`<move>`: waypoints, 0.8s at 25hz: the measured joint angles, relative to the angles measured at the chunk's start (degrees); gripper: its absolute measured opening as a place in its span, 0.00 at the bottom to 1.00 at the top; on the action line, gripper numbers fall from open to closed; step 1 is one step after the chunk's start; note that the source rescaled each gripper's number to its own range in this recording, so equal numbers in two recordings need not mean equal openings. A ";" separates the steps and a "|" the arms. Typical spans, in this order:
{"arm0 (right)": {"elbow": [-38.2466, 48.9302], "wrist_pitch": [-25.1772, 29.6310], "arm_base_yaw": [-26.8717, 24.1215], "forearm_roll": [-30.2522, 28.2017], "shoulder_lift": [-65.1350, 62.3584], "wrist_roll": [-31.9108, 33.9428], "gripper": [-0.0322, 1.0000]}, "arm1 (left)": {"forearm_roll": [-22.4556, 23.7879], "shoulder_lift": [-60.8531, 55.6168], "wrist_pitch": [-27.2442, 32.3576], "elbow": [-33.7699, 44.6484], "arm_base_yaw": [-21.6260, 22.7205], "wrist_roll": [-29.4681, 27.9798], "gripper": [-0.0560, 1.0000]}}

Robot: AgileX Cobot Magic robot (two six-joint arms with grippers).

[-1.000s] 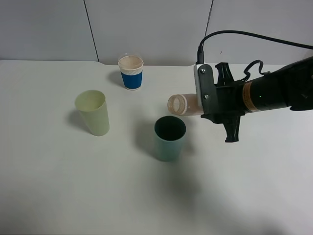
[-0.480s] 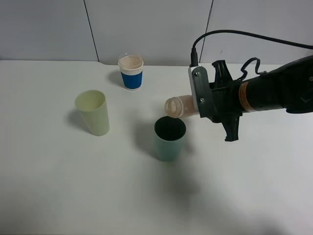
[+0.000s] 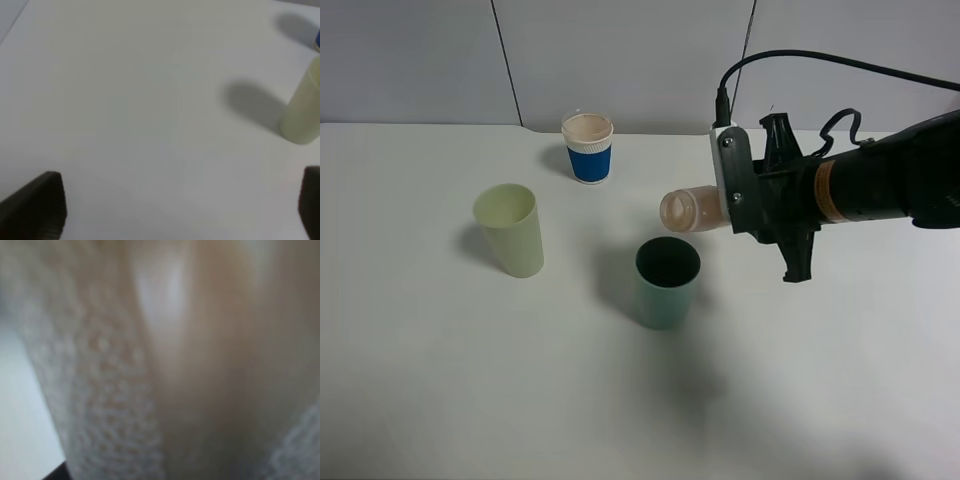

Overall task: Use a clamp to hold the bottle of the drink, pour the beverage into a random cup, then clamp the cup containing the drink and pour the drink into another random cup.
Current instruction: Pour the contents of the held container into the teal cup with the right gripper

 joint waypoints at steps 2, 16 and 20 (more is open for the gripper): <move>0.00 0.17 0.00 0.00 0.00 0.00 0.03 | 0.00 0.00 0.00 0.00 0.00 0.00 0.81; 0.00 1.91 0.00 -1.06 0.00 0.31 0.03 | 0.00 0.00 0.00 0.00 0.00 0.00 0.81; 0.08 1.91 0.00 -1.38 0.00 0.31 0.03 | 0.00 0.00 0.00 0.00 0.00 0.00 0.81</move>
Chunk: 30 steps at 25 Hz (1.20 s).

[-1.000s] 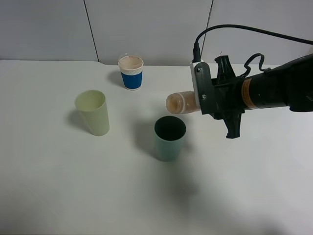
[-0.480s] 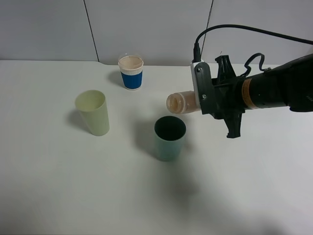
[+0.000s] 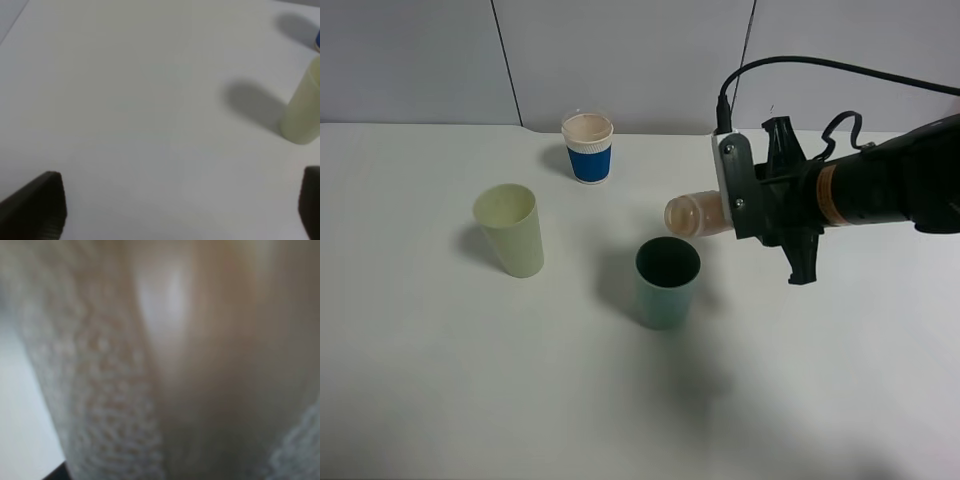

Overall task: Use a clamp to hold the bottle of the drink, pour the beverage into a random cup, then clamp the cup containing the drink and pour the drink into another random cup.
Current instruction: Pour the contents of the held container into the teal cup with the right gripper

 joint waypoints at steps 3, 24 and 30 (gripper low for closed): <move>1.79 0.00 0.00 -0.65 0.00 0.00 0.03 | 0.00 0.00 0.00 0.00 0.00 0.00 0.81; 1.98 6.95 3.76 -1.04 0.00 -1.58 0.03 | -0.05 0.00 0.00 0.00 0.00 0.00 0.81; 1.98 9.14 3.95 -0.88 0.00 -1.84 0.03 | -0.05 0.00 0.00 0.00 0.00 0.00 0.81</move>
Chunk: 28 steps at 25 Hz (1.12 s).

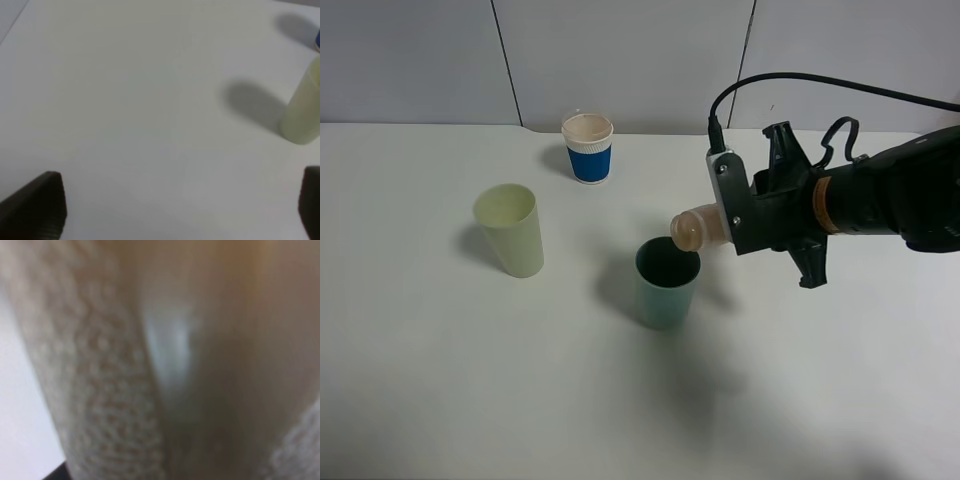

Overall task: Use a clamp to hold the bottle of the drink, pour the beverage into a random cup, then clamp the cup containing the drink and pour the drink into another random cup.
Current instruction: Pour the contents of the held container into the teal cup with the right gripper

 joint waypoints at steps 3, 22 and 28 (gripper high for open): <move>0.00 0.83 0.00 0.20 0.00 -0.64 0.03 | 0.00 0.00 0.00 0.00 0.00 0.00 0.81; 0.00 1.14 0.00 -0.70 -2.90 -2.56 0.03 | 0.00 0.00 0.00 0.00 0.00 0.00 0.81; 0.00 1.14 0.05 -0.72 -4.91 -2.56 0.03 | 0.00 0.00 0.00 0.00 0.00 0.00 0.81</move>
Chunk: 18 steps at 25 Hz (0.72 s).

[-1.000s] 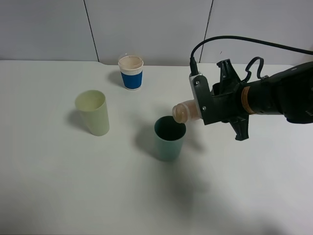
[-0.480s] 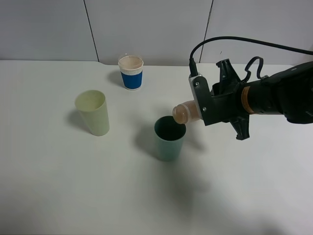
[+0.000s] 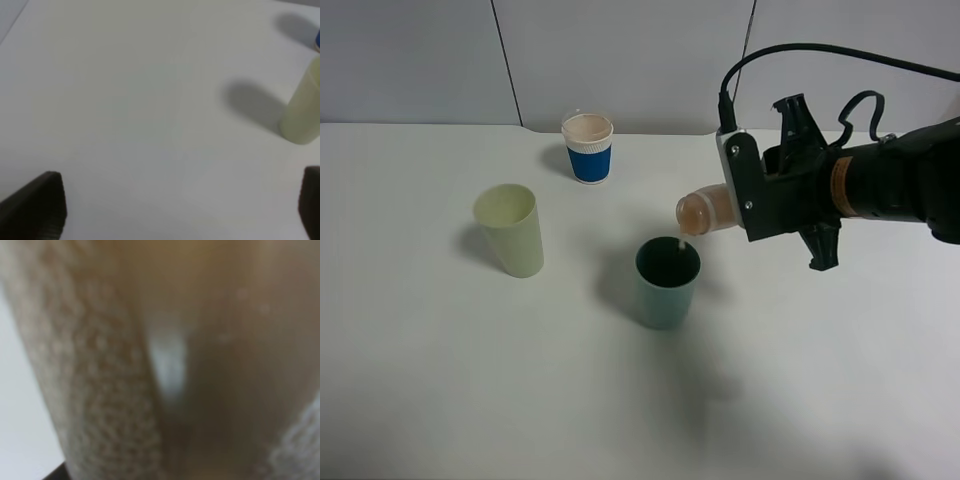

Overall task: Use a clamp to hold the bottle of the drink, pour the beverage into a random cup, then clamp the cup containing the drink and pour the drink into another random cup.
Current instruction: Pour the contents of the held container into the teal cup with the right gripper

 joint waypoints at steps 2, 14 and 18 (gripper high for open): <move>0.00 0.00 0.00 0.00 -0.09 0.00 0.03 | 0.00 0.00 0.00 0.00 0.00 0.00 0.81; 0.00 -0.12 0.00 0.00 -0.09 -3.01 0.03 | 0.00 0.00 0.00 0.00 0.00 0.00 0.81; 0.00 -0.12 0.00 0.00 -0.09 -3.38 0.03 | 0.00 0.00 0.00 0.00 0.00 0.00 0.81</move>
